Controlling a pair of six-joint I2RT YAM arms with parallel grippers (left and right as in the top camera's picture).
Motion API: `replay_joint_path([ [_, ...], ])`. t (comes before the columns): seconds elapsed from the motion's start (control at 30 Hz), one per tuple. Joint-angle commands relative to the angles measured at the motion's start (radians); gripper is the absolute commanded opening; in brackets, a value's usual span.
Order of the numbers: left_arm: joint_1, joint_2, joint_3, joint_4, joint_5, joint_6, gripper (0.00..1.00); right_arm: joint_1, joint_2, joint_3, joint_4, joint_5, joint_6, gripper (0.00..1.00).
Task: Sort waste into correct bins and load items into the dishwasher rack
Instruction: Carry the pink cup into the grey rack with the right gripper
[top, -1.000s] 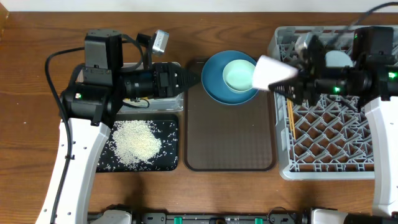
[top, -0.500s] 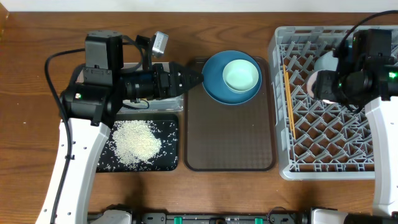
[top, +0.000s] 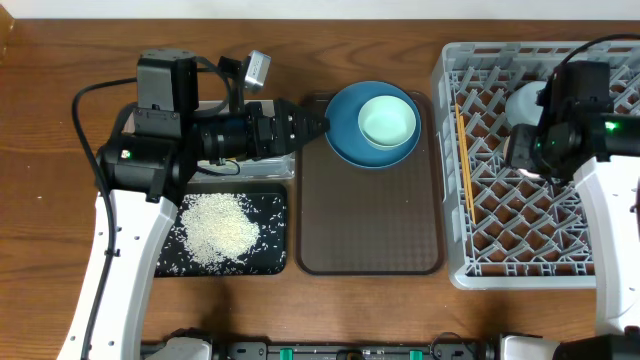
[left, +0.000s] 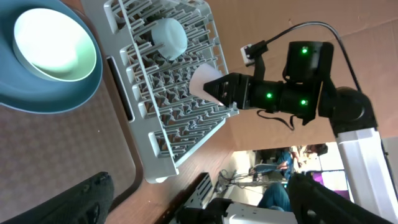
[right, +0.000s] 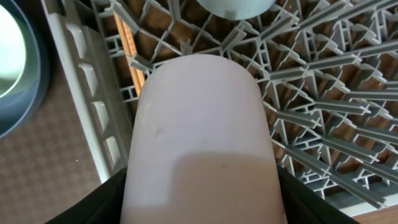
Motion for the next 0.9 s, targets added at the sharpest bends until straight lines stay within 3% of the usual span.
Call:
replay_joint_path([
  [0.0, 0.004, 0.001, 0.001, 0.000, -0.005, 0.002, 0.93, -0.004, 0.001, -0.018, 0.019, 0.022, 0.018, 0.24],
  [0.47, 0.004, 0.001, 0.001, 0.000, -0.005, 0.002, 0.94, -0.003, 0.001, -0.137, 0.172, -0.043, 0.017, 0.23],
  [0.87, 0.004, 0.001, 0.001, 0.000, -0.005, 0.002, 0.95, -0.004, 0.001, -0.145, 0.177, -0.012, 0.017, 0.23],
])
